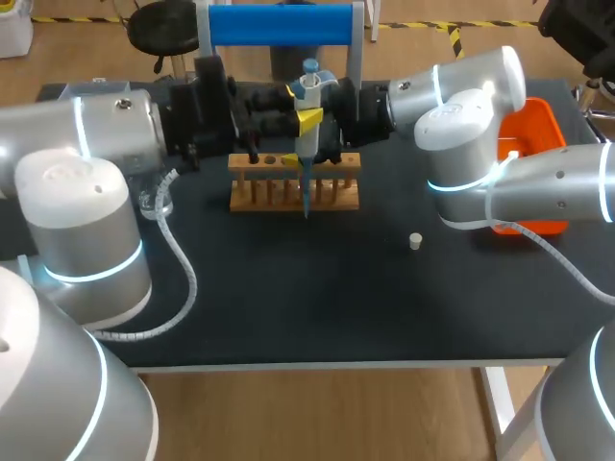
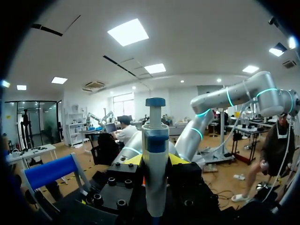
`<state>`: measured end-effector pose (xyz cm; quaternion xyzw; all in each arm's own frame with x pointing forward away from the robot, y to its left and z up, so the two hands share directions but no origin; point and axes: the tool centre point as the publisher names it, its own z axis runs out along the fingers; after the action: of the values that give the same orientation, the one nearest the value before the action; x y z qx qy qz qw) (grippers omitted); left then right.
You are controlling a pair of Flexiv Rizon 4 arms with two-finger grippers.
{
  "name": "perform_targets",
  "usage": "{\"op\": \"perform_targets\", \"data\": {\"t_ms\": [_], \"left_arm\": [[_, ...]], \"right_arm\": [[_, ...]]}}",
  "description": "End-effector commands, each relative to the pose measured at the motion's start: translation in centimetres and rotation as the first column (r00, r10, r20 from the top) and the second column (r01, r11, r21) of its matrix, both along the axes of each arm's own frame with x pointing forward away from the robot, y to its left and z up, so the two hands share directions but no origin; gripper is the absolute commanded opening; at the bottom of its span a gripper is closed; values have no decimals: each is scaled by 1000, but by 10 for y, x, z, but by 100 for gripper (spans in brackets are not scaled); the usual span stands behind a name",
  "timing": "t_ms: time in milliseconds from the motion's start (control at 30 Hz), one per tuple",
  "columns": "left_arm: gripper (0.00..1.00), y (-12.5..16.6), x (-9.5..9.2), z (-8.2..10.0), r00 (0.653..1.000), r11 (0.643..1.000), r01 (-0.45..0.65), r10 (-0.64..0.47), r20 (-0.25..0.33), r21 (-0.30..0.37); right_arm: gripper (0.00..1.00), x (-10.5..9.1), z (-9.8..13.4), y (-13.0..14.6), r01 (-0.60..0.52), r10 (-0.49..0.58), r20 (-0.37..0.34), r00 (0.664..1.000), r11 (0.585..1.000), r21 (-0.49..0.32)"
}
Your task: Invert the test tube, pick up the pipette, mount the tip to pipette, aspirate from beaker and dispense into the tube, eject the tip, return the pipette, and cap with the stopper.
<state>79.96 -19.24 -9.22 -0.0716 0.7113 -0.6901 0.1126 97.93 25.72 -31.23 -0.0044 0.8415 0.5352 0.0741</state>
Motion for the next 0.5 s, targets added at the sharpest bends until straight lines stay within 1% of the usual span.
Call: {"op": "perform_targets", "data": {"t_ms": [33, 500], "left_arm": [[0, -1, -1, -4, 1000, 1000, 11, -11, -6, 5], [0, -2, -1, -6, 998, 998, 58, -58, -28, 14]], "right_arm": [[100, 0, 0, 0, 1, -1, 0, 1000, 1000, 0], [100, 0, 0, 0, 1, -1, 0, 1000, 1000, 0]]}}
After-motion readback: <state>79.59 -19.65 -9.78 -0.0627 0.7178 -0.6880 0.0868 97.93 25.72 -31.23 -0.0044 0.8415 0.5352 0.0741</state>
